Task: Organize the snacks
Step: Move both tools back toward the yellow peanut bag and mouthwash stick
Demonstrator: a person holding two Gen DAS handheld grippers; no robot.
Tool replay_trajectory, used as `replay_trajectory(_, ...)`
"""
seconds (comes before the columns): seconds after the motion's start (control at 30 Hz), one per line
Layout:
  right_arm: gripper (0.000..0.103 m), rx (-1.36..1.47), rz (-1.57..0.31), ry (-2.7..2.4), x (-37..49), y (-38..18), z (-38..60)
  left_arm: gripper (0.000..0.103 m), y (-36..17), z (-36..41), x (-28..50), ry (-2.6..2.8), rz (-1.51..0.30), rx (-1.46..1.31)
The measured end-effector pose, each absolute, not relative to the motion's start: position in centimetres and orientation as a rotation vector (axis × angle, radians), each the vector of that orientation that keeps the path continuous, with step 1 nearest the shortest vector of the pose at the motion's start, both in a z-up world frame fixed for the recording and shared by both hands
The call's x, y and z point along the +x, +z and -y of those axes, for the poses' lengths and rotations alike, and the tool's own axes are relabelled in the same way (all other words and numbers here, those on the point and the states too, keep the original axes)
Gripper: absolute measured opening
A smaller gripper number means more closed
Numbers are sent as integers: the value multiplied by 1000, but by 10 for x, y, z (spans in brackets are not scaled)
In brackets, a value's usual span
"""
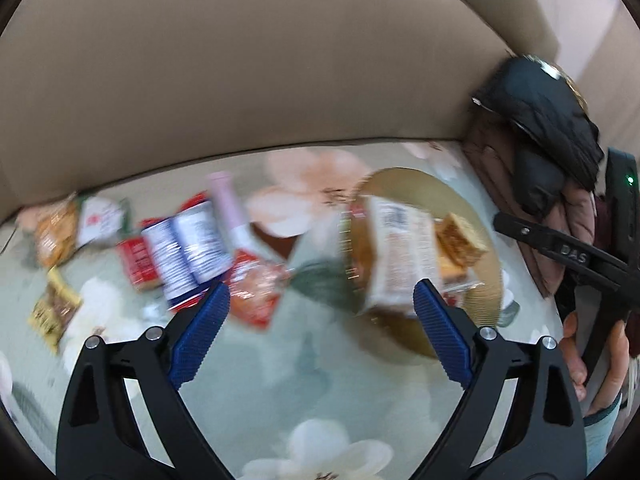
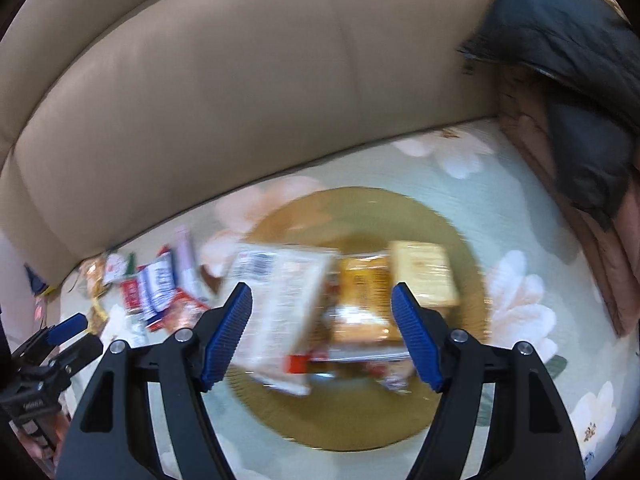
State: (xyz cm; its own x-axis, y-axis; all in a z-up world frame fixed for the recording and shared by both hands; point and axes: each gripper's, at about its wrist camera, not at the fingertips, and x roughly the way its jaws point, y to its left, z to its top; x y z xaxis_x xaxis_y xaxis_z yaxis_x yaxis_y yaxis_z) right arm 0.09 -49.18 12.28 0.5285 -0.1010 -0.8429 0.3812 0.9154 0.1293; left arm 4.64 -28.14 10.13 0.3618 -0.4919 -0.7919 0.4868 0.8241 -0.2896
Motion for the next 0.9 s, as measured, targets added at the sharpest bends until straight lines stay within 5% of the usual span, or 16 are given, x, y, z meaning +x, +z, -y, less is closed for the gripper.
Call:
replay_trajectory(0.27, 84, 227, -1023, -63, 31, 119, 378, 93, 86, 170, 46, -461, -1006, -89)
replay_trajectory(0.57, 87, 74, -1246, 105, 49, 11, 228, 93, -1, 45, 38, -103, -1132, -147)
replay_trajectory(0.9, 87, 135, -1347, -11, 52, -52, 215, 93, -51, 10, 35, -60, -1187, -151)
